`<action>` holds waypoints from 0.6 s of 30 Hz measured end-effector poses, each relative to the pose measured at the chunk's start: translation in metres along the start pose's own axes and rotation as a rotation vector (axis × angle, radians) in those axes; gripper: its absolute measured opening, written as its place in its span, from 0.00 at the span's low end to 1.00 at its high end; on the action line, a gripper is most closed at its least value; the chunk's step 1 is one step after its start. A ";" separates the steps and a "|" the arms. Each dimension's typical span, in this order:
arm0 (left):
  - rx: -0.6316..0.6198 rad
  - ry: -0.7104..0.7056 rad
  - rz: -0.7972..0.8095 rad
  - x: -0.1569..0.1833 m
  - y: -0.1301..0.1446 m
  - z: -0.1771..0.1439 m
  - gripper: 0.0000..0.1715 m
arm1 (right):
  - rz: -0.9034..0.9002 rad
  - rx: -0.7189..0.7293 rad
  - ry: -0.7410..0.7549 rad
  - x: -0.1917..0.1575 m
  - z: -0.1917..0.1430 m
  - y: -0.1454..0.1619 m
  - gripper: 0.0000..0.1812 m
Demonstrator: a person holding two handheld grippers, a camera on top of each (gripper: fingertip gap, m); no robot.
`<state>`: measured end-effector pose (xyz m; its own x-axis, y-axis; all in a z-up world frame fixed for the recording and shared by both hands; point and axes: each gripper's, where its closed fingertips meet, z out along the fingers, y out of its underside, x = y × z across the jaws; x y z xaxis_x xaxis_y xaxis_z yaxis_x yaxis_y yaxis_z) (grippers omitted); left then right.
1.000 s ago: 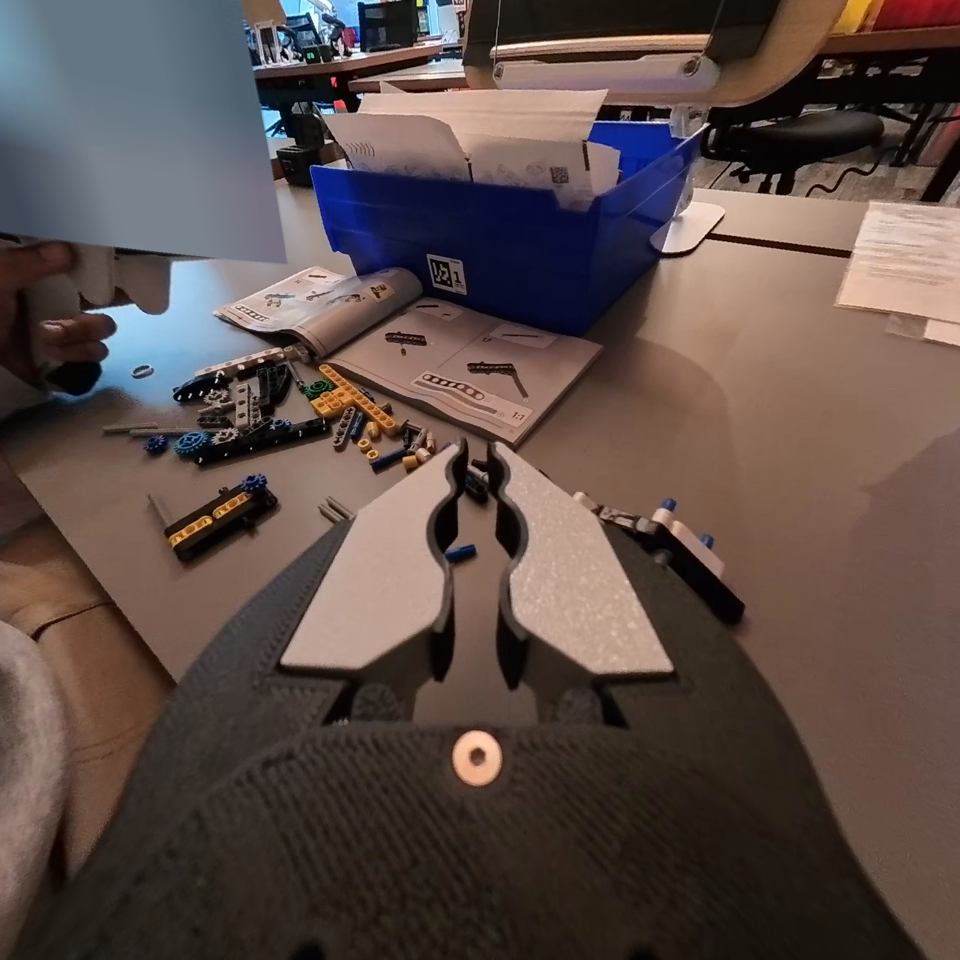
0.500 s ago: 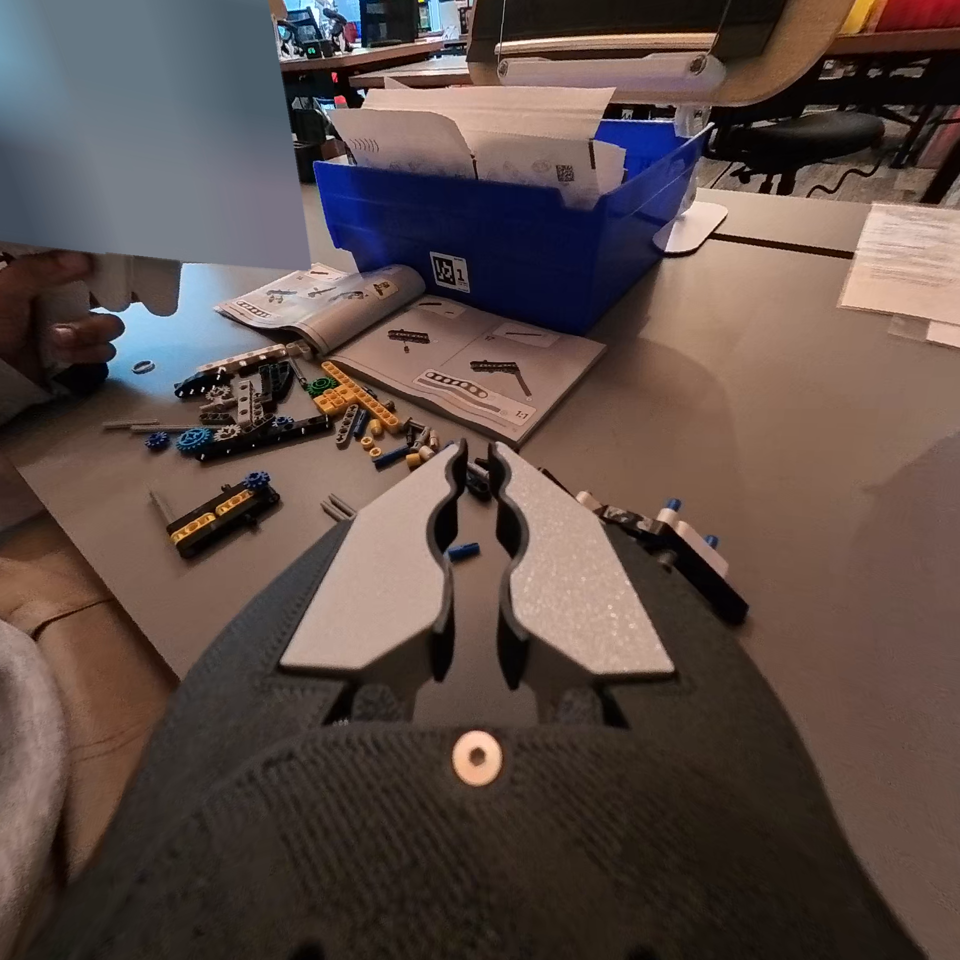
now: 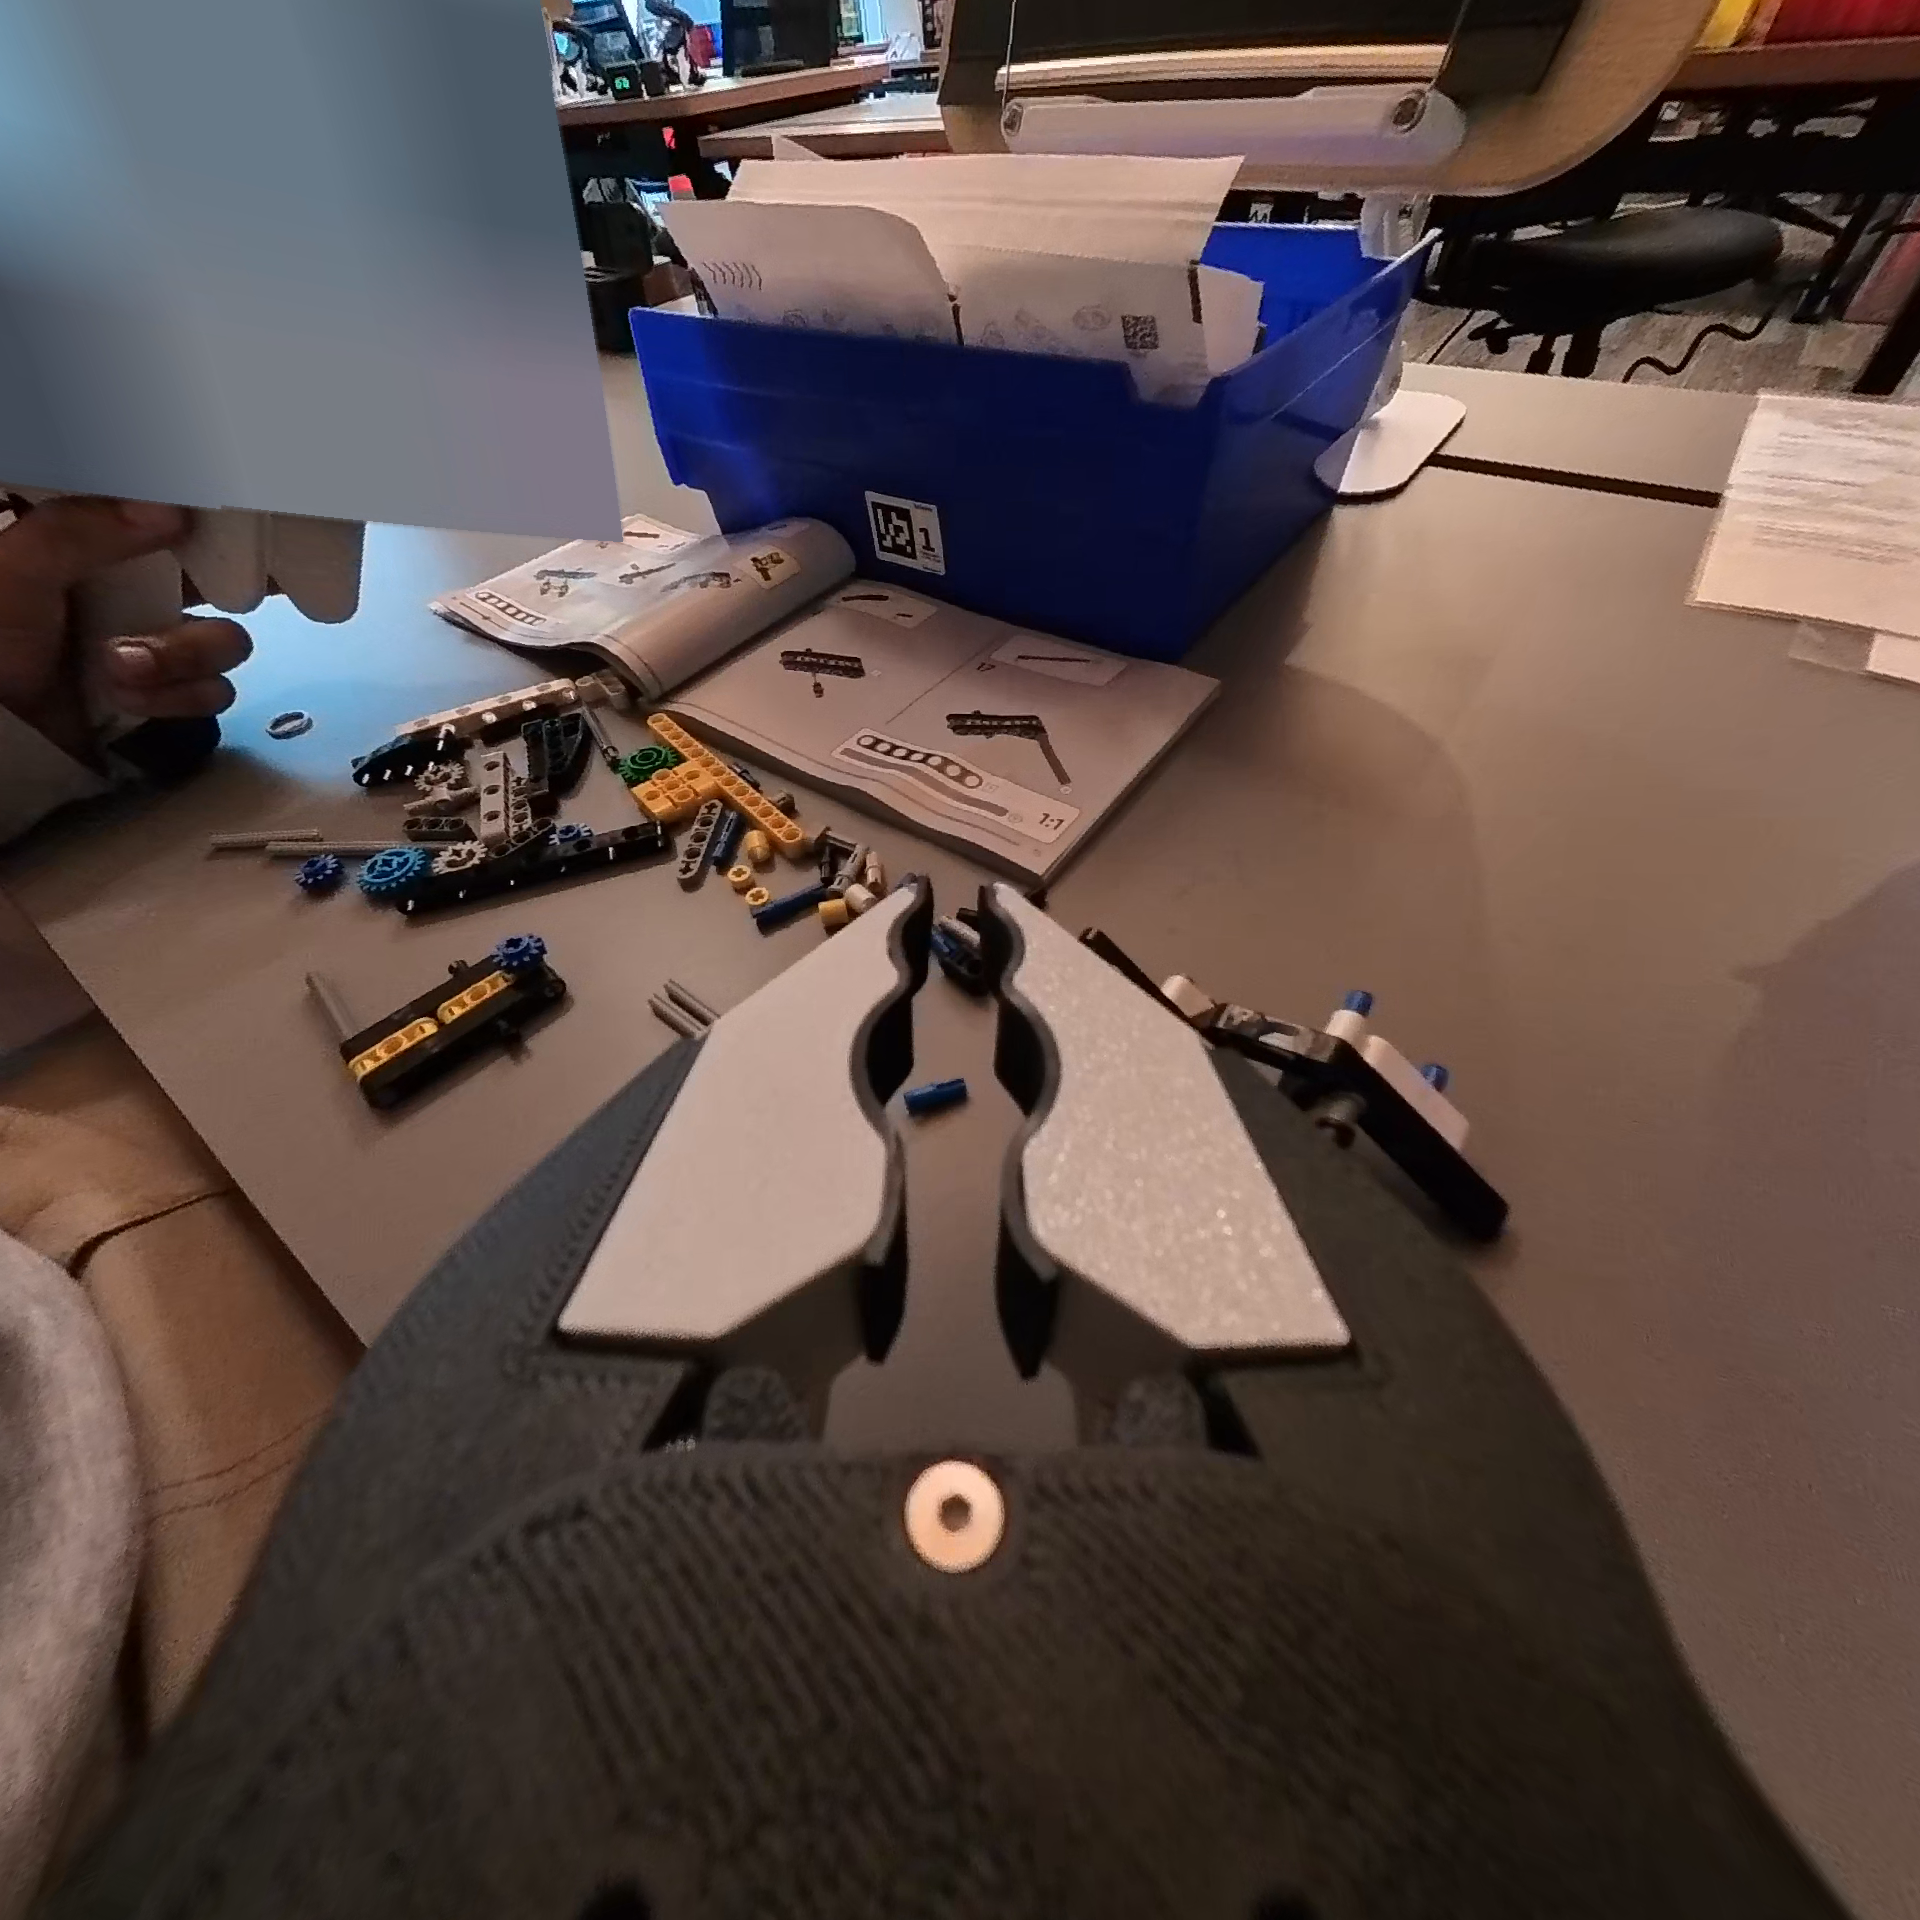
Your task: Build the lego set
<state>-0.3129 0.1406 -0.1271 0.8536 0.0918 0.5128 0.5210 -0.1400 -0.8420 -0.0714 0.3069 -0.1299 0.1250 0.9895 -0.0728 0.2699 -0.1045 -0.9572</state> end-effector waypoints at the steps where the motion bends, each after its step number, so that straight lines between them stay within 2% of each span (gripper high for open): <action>1: 0.000 0.000 -0.001 0.000 0.000 0.000 0.34 | -0.001 0.000 0.000 0.000 0.000 0.000 0.04; 18: -0.003 -0.001 -0.011 -0.001 0.000 0.000 0.34 | -0.008 -0.015 0.003 -0.001 0.002 0.002 0.04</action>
<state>-0.3137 0.1407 -0.1281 0.8477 0.0941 0.5221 0.5305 -0.1418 -0.8357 -0.0727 0.3057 -0.1323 0.1260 0.9900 -0.0638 0.2854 -0.0977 -0.9534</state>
